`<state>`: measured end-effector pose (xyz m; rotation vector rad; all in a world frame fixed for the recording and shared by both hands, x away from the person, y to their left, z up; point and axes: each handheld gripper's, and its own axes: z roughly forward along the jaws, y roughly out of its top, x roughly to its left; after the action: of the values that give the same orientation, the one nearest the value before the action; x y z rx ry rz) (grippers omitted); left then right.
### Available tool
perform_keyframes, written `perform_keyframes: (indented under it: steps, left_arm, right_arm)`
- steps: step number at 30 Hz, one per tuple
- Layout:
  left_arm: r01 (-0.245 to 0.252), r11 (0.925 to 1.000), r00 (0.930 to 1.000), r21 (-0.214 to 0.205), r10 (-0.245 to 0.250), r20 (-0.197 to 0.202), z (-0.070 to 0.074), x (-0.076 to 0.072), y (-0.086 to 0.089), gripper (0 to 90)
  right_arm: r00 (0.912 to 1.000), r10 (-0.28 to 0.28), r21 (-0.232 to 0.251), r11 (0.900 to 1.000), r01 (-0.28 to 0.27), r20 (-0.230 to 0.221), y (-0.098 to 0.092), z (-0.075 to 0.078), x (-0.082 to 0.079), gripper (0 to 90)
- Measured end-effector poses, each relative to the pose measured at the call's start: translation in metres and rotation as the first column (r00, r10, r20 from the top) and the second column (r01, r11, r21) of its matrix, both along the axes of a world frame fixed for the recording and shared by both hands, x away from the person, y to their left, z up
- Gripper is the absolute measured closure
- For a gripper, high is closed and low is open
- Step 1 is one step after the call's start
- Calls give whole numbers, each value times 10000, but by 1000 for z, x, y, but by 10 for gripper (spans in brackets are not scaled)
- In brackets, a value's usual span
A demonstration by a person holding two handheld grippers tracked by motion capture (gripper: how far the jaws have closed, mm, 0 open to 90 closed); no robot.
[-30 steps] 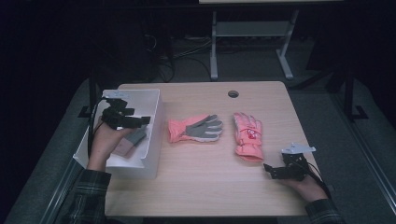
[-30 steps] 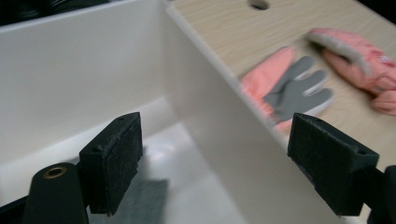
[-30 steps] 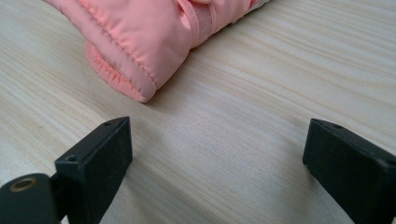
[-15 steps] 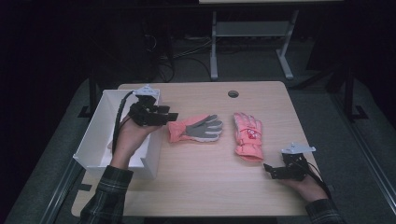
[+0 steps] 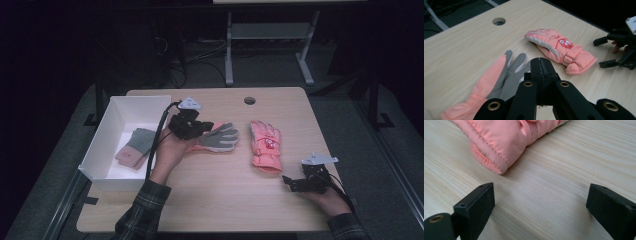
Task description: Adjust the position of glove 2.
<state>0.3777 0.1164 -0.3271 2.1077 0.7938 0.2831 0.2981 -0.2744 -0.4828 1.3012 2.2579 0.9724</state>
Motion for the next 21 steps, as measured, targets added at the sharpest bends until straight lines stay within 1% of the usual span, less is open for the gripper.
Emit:
perform_keyframes:
  steps: [2, 3, 4, 5, 7, 8, 9, 10, 11, 12, 13, 15, 17, 19, 21]
  left_arm:
    - [-63, 9999, 9999, 92, 64, -118, -9, 4, -6, 896]
    - [-120, 9998, 9999, 139, 122, -115, -12, 6, -7, 897]
    - [-254, 9992, 9996, 296, 258, -135, -18, 9, -10, 896]
    - [-334, 9985, 9994, 434, 339, -101, -22, 12, -11, 897]
    - [-554, 9971, 9983, 522, 562, -138, -30, 17, -11, 897]
    - [-554, 9971, 9983, 522, 562, -138, -30, 17, -11, 897]
    - [-648, 9960, 9975, 615, 664, -241, -37, 22, -12, 897]
    - [-778, 9940, 9964, 771, 802, -286, -44, 27, -14, 897]
    - [-864, 9930, 9954, 803, 893, -335, -47, 28, -14, 897]
    - [-982, 9909, 9943, 924, 1016, -325, -50, 30, -15, 897]
    - [-1141, 9889, 9926, 947, 1175, -310, -54, 32, -16, 897]
    - [-1217, 9869, 9916, 1057, 1255, -300, -61, 35, -17, 897]
    - [-1406, 9832, 9891, 1166, 1448, -285, -67, 38, -17, 897]
    - [-1542, 9801, 9864, 1252, 1599, -371, -74, 41, -17, 897]
    - [-1637, 9755, 9849, 1472, 1700, -312, -79, 43, -17, 897]
  right_arm:
    - [10000, 6, -5, 10000, -6, 5, 0, 0, 0, 77]
    - [10000, 4, -3, 10000, -4, 3, 0, 0, 0, 77]
    - [10000, 8, -5, 10000, -8, 6, 0, 0, 0, 77]
    - [10000, 7, -4, 10000, -7, 4, 0, 0, 0, 77]
    - [10000, 15, -5, 10000, -15, -2, 0, 0, 0, 77]
    - [10000, 15, -5, 10000, -15, -2, 0, 0, 0, 77]
    - [10000, 17, -5, 10000, -17, -1, 0, 0, 0, 77]
    - [10000, 31, 0, 10000, -31, 4, 0, 0, 0, 77]
    - [10000, 34, 1, 10000, -34, 4, 0, 0, 0, 77]
    - [10000, 35, 4, 10000, -35, 12, 0, 0, 0, 77]
    - [10000, 39, 0, 10000, -39, 4, 0, 0, 0, 77]
    - [10000, 43, 5, 10000, -43, 9, 0, 0, 0, 77]
    - [10000, 46, 4, 10000, -46, 10, 0, 0, 0, 77]
    - [10000, 43, 5, 10000, -43, 8, 0, 0, 0, 77]
    - [10000, 52, 5, 10000, -52, 11, 0, 0, 0, 77]
